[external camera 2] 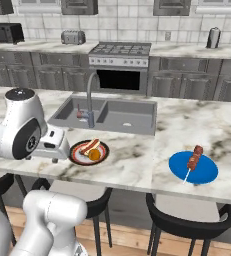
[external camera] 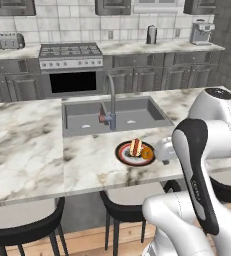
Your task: Pick up the orange and peach from the fridge and place one fruit on each plate on the dining counter.
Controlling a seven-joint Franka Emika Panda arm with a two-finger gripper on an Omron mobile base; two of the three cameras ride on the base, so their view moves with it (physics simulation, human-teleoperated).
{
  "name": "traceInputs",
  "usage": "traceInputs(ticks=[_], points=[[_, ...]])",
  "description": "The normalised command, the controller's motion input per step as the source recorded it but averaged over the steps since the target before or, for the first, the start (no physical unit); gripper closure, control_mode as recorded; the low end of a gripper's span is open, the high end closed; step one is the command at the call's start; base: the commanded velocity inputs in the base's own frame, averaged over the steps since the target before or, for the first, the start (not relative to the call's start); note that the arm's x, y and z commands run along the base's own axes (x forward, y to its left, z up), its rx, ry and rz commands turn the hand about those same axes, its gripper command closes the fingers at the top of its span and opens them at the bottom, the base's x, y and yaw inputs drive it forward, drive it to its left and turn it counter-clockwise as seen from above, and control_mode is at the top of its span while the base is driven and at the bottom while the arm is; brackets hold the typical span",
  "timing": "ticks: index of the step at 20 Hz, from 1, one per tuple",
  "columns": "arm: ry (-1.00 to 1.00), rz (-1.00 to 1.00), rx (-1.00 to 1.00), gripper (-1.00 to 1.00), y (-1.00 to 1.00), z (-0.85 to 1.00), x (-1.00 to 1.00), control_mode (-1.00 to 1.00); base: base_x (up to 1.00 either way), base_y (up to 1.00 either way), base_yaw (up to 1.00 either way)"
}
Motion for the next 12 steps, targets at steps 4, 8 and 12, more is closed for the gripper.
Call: traceInputs(ticks=[4, 8, 12], points=[[0.0, 0.0, 0.0, -1.0, -0.01, 0.0, -0.18, -1.0, 0.0, 0.0, 0.0], [0.0, 0.0, 0.0, -1.0, -0.04, 0.0, -0.06, -1.0, 0.0, 0.0, 0.0], [0.0, 0.0, 0.0, -1.0, 0.0, 0.0, 0.0, -1.0, 0.0, 0.0, 0.0]])
